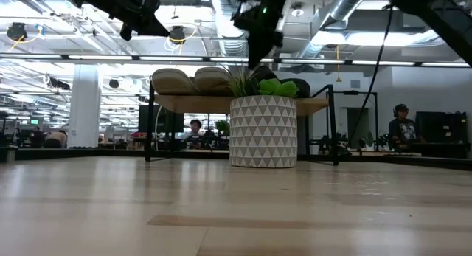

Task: Pick and place slides into the shelf
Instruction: Adjust the slides on the shelf

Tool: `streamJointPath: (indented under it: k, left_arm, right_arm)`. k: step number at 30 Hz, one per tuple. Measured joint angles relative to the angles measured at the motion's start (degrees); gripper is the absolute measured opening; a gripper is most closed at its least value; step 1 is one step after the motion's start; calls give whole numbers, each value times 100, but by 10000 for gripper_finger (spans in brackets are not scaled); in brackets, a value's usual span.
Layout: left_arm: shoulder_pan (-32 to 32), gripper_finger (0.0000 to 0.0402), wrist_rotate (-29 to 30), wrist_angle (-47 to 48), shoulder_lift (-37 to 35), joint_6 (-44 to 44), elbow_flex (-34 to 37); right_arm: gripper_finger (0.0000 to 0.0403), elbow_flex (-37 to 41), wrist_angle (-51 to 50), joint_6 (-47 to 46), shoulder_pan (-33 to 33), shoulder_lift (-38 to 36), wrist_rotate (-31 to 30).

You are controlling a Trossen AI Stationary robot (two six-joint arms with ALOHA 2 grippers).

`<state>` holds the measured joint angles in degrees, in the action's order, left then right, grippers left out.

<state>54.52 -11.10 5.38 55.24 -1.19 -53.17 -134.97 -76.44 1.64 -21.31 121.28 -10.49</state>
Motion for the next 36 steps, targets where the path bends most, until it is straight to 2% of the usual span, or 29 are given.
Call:
streamJointPath:
  k: [3, 10, 15, 23, 27, 30, 36]
  left_arm:
    - [0, 0, 36, 19, 2, -6, 0]
    - [0, 0, 157, 16, 2, -138, 0]
    - [0, 0, 280, -24, -5, -204, 0]
    - [0, 0, 281, -57, -15, -329, 0]
    - [0, 0, 280, -56, -15, -363, 0]
    - [0, 0, 278, -61, -15, -362, 0]
    - [0, 0, 278, -58, -15, -361, 0]
  right_arm:
    - [0, -3, -57, -268, 147, -370, -392]
    - [0, 83, -1267, -1304, 186, -985, -1389]
    - [0, 713, -1113, -1656, 66, -1182, -1137]
    - [0, 2717, 189, -1810, -127, -1853, -329]
    - [0, 3428, 625, -1917, -295, -2146, -67]
    - [0, 3782, 950, -1972, -363, -2276, 132]
    - [0, 4058, 1104, -1929, -442, -2273, 143]
